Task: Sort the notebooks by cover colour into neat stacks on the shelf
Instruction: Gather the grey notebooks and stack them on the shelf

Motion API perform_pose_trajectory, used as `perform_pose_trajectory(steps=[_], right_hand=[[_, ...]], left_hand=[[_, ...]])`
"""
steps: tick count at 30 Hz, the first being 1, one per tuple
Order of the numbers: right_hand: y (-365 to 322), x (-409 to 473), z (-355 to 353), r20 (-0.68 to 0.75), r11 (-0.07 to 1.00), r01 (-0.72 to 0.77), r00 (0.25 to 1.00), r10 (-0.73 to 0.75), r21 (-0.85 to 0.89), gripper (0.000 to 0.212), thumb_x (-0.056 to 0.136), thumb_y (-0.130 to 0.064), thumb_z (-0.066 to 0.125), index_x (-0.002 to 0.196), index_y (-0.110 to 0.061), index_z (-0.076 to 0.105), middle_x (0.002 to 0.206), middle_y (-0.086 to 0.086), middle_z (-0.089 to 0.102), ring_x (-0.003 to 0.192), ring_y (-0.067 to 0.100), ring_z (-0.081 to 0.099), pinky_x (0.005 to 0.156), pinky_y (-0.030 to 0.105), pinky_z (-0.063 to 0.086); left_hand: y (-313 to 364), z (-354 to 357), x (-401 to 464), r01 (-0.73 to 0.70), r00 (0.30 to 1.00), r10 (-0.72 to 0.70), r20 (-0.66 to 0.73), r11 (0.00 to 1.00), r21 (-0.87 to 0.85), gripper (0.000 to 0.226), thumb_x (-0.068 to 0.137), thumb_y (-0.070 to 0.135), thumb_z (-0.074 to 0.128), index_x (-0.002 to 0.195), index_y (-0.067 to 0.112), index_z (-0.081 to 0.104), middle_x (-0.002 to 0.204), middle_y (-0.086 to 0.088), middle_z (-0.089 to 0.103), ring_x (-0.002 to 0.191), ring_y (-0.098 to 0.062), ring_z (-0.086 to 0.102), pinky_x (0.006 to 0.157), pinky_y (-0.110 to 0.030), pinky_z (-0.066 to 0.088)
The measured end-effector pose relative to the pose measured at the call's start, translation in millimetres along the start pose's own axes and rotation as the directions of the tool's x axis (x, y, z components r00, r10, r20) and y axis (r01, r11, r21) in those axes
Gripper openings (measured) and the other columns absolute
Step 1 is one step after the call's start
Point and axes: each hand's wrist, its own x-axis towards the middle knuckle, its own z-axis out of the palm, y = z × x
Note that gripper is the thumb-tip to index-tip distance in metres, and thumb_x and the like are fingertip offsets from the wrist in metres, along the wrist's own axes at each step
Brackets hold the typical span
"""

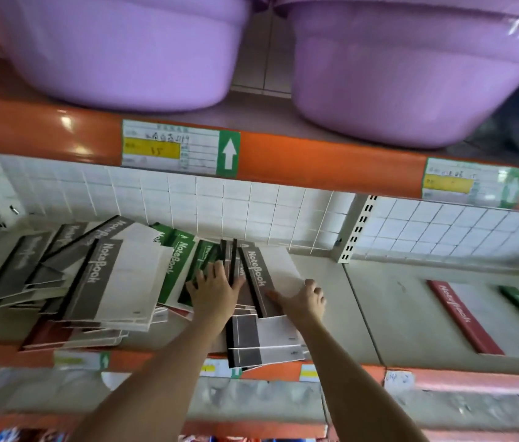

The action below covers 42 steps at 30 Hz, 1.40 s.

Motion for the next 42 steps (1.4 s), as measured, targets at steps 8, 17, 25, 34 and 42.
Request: perform_pose_trajectory(steps=[8,17,25,34,42], right_hand=[[7,-29,22,-0.289,0.999,0.039,0.957,-0.03,0.024,0.103,0.056,-0.084,0.068,0.118,-0.004,0.053,0.116,0.015,0.057,0.115,0.034,0.046,0.1,0.039,0.03],[15,-28,27,-0.34,0.993,0.099,0.938,-0.073,0.059,0.101,0.055,-0.076,0.075,0.12,-0.002,0.052,0.114,0.015,0.055,0.115,0.035,0.044,0.102,0.044,0.034],[15,-22,33,-0.361,0.98,0.097,0.932,-0.029,0.174,0.073,0.077,-0.049,0.077,0.127,-0.004,0.048,0.119,0.018,0.049,0.113,0.038,0.044,0.1,0.049,0.038],[11,-22,33,-0.361,0.981,0.035,0.932,0.038,0.193,0.073,0.084,-0.048,0.071,0.133,-0.001,0.045,0.123,0.02,0.048,0.117,0.039,0.046,0.099,0.046,0.04],[-1,-22,9,-0.152,0.972,-0.134,0.975,0.165,0.192,0.066,0.076,-0.044,0.08,0.115,-0.006,0.044,0.119,0.018,0.062,0.109,0.037,0.061,0.09,0.041,0.049]], left_hand=[[3,-3,1,0.081,0.989,-0.057,0.133,0.98,-0.179,0.069,0.103,0.045,0.036,0.153,0.004,0.014,0.16,-0.017,0.018,0.147,-0.037,0.016,0.117,-0.053,0.014],[-3,16,-15,0.054,0.991,-0.075,-0.114,0.982,-0.181,0.085,0.082,0.076,0.049,0.119,-0.001,0.053,0.121,-0.018,0.059,0.114,-0.036,0.053,0.097,-0.046,0.042],[2,9,-8,0.093,0.993,-0.101,-0.056,0.988,-0.126,0.097,0.081,0.077,0.051,0.136,-0.001,0.039,0.137,-0.017,0.048,0.125,-0.033,0.044,0.102,-0.044,0.035],[1,13,-2,0.122,0.99,-0.131,-0.047,0.979,-0.164,0.088,0.08,0.076,0.054,0.128,0.001,0.046,0.132,-0.016,0.048,0.124,-0.033,0.043,0.102,-0.044,0.036],[-9,-1,-8,0.035,0.999,-0.039,-0.027,0.992,-0.123,0.082,0.082,0.072,0.056,0.128,0.004,0.048,0.131,-0.011,0.051,0.124,-0.028,0.046,0.104,-0.038,0.039]])
